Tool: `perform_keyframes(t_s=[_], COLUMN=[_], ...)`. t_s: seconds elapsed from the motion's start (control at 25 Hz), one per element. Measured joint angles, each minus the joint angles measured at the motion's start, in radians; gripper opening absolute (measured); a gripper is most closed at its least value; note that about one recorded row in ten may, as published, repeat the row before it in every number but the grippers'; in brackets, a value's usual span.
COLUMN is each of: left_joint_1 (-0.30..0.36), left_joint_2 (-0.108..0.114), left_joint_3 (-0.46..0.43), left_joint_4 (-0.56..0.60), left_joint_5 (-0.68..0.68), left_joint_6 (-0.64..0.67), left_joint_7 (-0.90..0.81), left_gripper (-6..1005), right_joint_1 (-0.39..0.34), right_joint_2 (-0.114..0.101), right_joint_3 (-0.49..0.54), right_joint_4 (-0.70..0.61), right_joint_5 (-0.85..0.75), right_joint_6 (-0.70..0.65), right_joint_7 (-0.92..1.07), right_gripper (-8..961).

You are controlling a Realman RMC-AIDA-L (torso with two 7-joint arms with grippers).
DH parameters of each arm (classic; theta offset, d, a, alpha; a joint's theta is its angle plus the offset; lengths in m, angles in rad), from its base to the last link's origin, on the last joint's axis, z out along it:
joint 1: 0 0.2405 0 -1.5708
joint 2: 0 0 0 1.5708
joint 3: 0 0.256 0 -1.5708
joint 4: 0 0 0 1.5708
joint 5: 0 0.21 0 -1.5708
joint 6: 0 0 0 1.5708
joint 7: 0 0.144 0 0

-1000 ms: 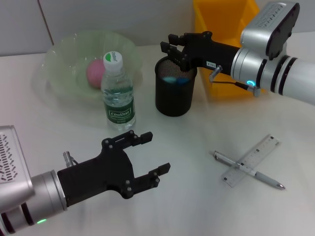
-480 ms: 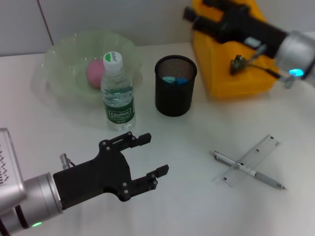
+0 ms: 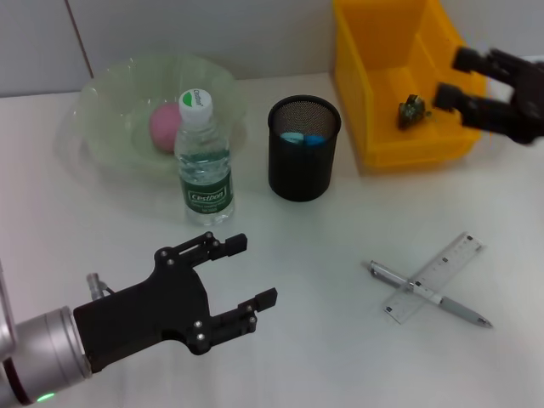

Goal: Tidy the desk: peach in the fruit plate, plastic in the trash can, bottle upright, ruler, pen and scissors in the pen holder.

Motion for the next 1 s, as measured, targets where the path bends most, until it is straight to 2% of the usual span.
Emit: perform_keyframes(t_s=[0.04,0.12,0.16,0.32,0.48,0.6,0.64,0.68,0.72,0.84,1.0], left_joint_1=[0.000,0.002,0.005,0.007,0.001,-0.014,-0.014,-0.043,-0.043,-0.057,-0.057], left_joint_2=[0.000,0.000,0.001,0.002,0.000,-0.001,-0.001,-0.004,-0.004,-0.005,-0.006], left_joint_3=[-0.003,-0.007,-0.008,-0.015,-0.051,-0.072,-0.072,-0.103,-0.103,-0.130,-0.138], left_joint_4=[-0.005,-0.009,-0.010,-0.014,-0.059,-0.096,-0.096,-0.155,-0.155,-0.186,-0.187], left_joint_5=[0.000,0.002,0.002,0.003,0.001,-0.004,-0.004,-0.006,-0.006,-0.007,-0.007], left_joint_6=[0.002,0.004,0.005,0.008,0.026,0.030,0.030,0.030,0.030,0.028,0.030], left_joint_7=[0.000,0.001,0.003,0.010,0.026,0.027,0.027,0.027,0.027,0.028,0.028], left_gripper=[715,715,715,715,715,715,715,715,715,715,715], right_joint_1=[-0.013,-0.038,-0.038,-0.002,0.057,0.100,0.113,0.134,0.134,0.166,0.189], right_joint_2=[-0.007,-0.044,-0.044,-0.101,-0.115,-0.100,-0.089,-0.063,-0.063,-0.028,0.011], right_joint_3=[0.004,0.016,0.016,0.027,0.020,-0.041,-0.066,-0.109,-0.109,-0.198,-0.355], right_joint_4=[-0.008,-0.032,-0.032,-0.123,-0.323,-0.529,-0.610,-0.744,-0.744,-0.893,-0.939], right_joint_5=[-0.002,-0.049,-0.049,-0.281,-0.458,-0.590,-0.630,-0.694,-0.694,-0.777,-0.918], right_joint_6=[-0.021,-0.089,-0.089,-0.184,-0.256,-0.323,-0.337,-0.350,-0.350,-0.352,-0.339], right_joint_7=[0.009,0.069,0.069,0.196,0.282,0.292,0.292,0.287,0.287,0.264,0.213], right_gripper=[837,836,836,835,834,833,833,832,832,831,831])
